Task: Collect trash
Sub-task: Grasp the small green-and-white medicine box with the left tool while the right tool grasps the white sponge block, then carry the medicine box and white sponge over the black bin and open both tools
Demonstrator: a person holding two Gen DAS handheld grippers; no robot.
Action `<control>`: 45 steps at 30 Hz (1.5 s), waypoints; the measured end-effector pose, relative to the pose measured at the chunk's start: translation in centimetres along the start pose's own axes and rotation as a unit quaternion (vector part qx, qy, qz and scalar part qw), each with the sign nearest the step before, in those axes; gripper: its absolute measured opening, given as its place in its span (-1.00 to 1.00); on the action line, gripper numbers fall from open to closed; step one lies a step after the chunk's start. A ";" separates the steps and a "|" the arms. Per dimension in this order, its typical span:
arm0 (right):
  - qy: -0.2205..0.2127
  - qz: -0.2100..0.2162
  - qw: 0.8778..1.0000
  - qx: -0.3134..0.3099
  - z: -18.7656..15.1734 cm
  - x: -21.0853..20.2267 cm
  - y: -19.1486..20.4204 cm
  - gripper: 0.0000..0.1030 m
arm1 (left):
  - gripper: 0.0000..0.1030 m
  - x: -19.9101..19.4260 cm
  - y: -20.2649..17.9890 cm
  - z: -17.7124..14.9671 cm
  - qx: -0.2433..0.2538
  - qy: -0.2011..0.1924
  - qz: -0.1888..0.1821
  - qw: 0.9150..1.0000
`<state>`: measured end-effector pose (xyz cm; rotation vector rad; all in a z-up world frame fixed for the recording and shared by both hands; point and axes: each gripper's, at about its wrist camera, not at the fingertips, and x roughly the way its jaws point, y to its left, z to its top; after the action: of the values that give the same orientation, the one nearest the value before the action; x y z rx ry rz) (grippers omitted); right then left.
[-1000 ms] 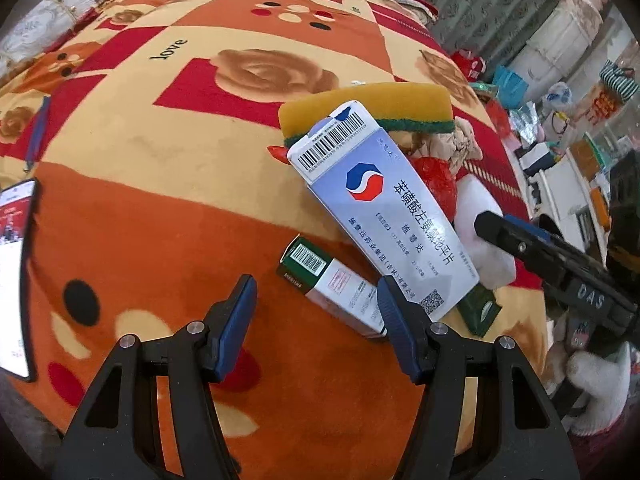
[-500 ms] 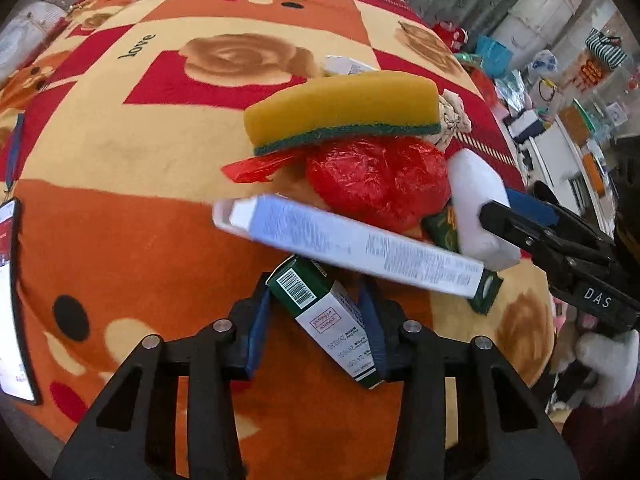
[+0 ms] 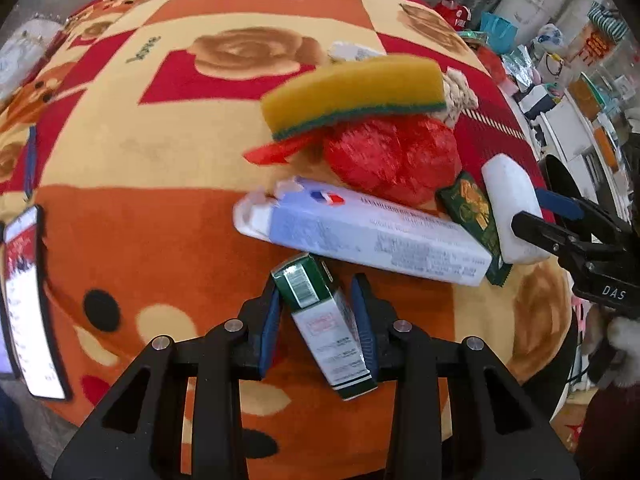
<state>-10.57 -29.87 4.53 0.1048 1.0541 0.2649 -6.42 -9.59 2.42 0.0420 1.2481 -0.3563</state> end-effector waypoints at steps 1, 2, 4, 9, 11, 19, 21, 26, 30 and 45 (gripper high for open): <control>-0.002 -0.001 1.000 0.006 -0.2 0.0 0.0 0.52 | -0.36 0.2 -0.1 -0.3 -0.003 0.002 0.002 1.000; -0.003 -0.006 1.000 0.014 -0.5 0.0 0.0 0.52 | -0.35 0.2 -0.4 -0.6 -0.002 -0.003 0.007 1.000; -0.007 -0.001 1.000 0.026 -1.0 -0.2 0.1 0.52 | -0.35 0.0 -0.8 -1.1 0.004 -0.010 0.016 1.000; -0.044 0.013 0.998 0.033 -1.4 -0.4 -0.2 0.23 | -0.46 -0.5 -0.5 -1.7 0.000 -0.010 -0.005 1.000; -0.046 0.012 0.998 0.029 -1.4 -0.6 -0.1 0.23 | -0.48 -1.4 -0.5 -2.1 0.005 -0.014 -0.013 1.000; -0.074 0.020 0.997 0.021 -1.6 -3.3 -0.3 0.21 | -0.51 -5.9 -1.8 -2.7 0.023 -0.049 -0.037 0.998; -0.083 0.022 0.996 0.023 -1.7 -4.1 -0.4 0.21 | -0.51 -6.8 -2.6 -2.5 0.029 -0.058 -0.045 0.997; -0.098 0.032 0.994 0.029 -1.9 -5.5 -0.6 0.21 | -0.51 -7.4 -4.9 -1.6 0.046 -0.074 -0.053 0.995; -0.102 0.033 0.994 0.026 -2.2 -6.0 -0.5 0.22 | -0.51 -7.0 -6.6 -0.8 0.057 -0.080 -0.055 0.994; -0.103 0.022 0.994 0.035 -3.1 -7.1 -2.0 0.22 | -0.60 -5.5 -9.5 0.5 0.080 -0.082 -0.051 0.992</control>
<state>-16.20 -33.82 8.54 0.2143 0.8558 0.2522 -10.16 -17.38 9.30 0.0837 1.0587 -0.5382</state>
